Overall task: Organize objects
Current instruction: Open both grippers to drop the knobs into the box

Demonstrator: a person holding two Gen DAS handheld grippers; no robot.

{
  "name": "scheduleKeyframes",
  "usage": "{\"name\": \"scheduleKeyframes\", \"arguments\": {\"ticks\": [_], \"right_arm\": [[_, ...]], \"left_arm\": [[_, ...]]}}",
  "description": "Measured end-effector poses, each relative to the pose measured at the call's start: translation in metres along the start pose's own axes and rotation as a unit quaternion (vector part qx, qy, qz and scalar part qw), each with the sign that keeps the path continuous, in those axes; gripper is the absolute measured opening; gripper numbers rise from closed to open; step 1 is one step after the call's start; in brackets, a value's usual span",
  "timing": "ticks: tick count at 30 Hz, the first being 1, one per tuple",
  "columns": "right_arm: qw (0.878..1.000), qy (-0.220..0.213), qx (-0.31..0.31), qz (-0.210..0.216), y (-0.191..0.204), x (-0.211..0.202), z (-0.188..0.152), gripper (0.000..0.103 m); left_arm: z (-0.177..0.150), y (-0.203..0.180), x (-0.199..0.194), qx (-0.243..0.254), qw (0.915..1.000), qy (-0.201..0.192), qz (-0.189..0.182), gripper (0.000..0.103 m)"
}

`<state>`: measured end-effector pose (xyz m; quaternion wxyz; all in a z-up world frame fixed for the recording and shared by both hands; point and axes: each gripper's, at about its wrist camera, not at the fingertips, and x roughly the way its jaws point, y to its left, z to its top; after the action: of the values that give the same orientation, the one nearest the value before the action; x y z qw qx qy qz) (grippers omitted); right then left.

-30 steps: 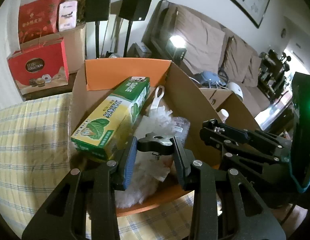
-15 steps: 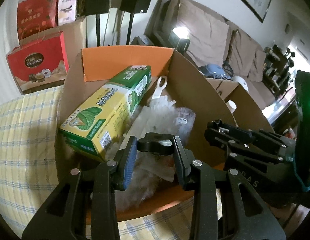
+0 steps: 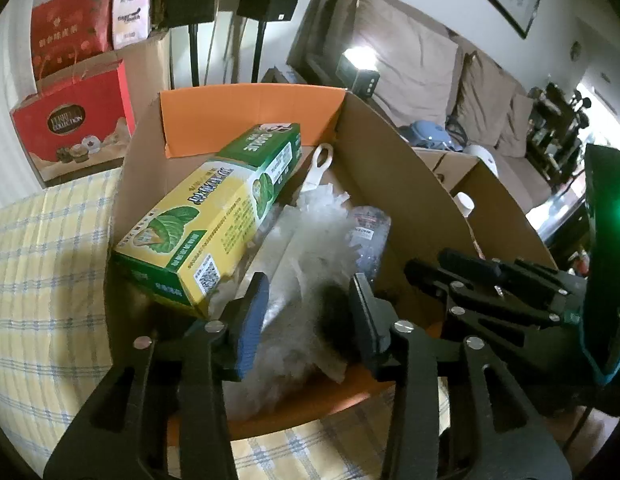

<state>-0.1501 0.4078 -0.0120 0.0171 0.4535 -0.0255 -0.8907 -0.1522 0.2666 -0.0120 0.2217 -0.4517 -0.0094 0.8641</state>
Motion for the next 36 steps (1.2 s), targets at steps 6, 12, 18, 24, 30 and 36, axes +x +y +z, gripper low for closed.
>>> {"name": "scheduleKeyframes", "arguments": {"ticks": [6, 12, 18, 24, 30, 36], "right_arm": [[1.0, -0.017, 0.004, 0.0, -0.001, -0.012, 0.001, 0.052], [0.999, -0.036, -0.009, -0.003, 0.009, -0.032, 0.002, 0.084], [0.998, -0.059, -0.026, -0.008, 0.027, -0.051, -0.002, 0.09], [0.997, -0.074, -0.036, -0.01, 0.045, -0.062, -0.008, 0.103], [0.996, -0.083, -0.042, -0.001, 0.065, -0.071, -0.021, 0.103], [0.995, -0.097, -0.023, 0.014, 0.075, -0.081, -0.033, 0.103]], "left_arm": [[-0.002, 0.003, -0.021, -0.001, 0.9995, -0.029, 0.01, 0.075], [-0.002, 0.013, -0.043, -0.003, 0.9988, -0.047, 0.018, 0.088], [-0.006, 0.035, -0.061, -0.021, 0.998, -0.055, 0.025, 0.095], [-0.021, 0.054, -0.081, -0.025, 0.9966, -0.064, 0.045, 0.103], [-0.041, 0.073, -0.108, -0.029, 0.994, -0.075, 0.074, 0.103], [-0.058, 0.088, -0.13, -0.032, 0.9922, -0.082, 0.089, 0.103]]}}
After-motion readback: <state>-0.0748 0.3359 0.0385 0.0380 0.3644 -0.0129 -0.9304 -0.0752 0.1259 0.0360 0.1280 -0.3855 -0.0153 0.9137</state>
